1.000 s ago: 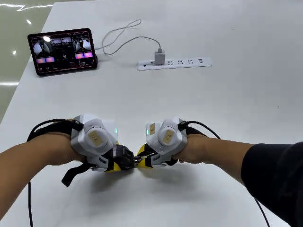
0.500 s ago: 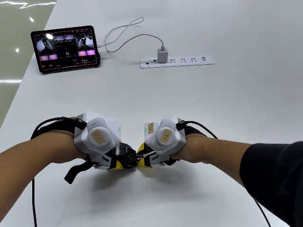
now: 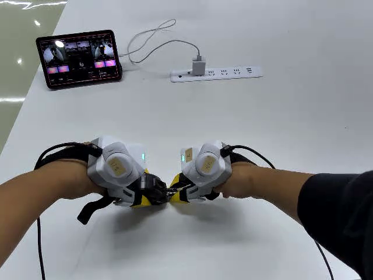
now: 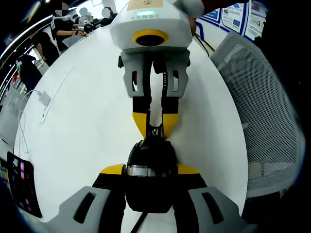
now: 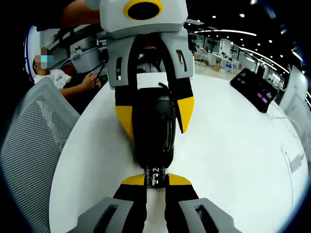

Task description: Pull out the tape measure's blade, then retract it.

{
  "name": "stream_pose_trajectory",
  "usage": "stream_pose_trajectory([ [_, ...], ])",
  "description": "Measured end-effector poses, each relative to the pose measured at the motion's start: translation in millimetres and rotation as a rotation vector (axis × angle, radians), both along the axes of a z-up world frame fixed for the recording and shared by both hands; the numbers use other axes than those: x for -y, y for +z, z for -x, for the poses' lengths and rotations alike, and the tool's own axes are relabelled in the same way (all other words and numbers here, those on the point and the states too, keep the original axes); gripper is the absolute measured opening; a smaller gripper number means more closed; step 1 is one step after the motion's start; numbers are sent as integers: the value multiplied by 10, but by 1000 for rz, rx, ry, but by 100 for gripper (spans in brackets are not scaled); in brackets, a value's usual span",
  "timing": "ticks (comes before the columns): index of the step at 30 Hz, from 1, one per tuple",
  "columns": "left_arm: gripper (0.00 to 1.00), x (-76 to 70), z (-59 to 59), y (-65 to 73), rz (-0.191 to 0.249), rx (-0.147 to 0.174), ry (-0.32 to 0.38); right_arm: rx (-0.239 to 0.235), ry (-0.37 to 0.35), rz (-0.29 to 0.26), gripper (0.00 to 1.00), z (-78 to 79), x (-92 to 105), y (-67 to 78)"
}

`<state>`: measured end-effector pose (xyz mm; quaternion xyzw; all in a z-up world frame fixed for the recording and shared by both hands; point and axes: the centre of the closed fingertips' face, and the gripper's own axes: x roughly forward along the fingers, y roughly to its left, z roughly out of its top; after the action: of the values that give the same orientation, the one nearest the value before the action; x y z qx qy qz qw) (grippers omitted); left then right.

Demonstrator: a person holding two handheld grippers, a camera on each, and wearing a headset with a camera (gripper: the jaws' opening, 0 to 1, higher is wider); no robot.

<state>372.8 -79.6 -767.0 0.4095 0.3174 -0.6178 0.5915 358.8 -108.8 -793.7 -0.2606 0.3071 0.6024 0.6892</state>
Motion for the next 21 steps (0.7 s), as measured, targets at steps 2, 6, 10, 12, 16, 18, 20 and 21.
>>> stream_pose_trajectory([
  [2, 32, 1, -5, 0, -1, -1, 1, 1, -3, -1, 9, -2, 10, -1],
  [6, 32, 0, -7, 1, -1, 0, 2, 3, -6, -2, 9, 4, 14, 1],
  [10, 32, 0, -8, 1, 2, 1, 3, -3, -8, 0, 9, 7, 29, 2],
  [12, 32, -1, -9, 0, 3, 1, 4, -4, -10, 3, 9, 4, 44, -2],
  [16, 32, -1, -8, 0, 3, 1, 4, -3, -12, 2, 9, 4, 57, -5],
  [18, 32, -1, -6, 1, 5, 2, 5, -3, -12, 4, 9, 13, 70, -3],
  [20, 32, -1, -5, 1, 7, 1, 6, -3, -13, 6, 9, 14, 83, -2],
  [21, 32, 1, -1, 1, 6, 1, 6, -3, -13, 9, 9, 16, 93, -3],
])
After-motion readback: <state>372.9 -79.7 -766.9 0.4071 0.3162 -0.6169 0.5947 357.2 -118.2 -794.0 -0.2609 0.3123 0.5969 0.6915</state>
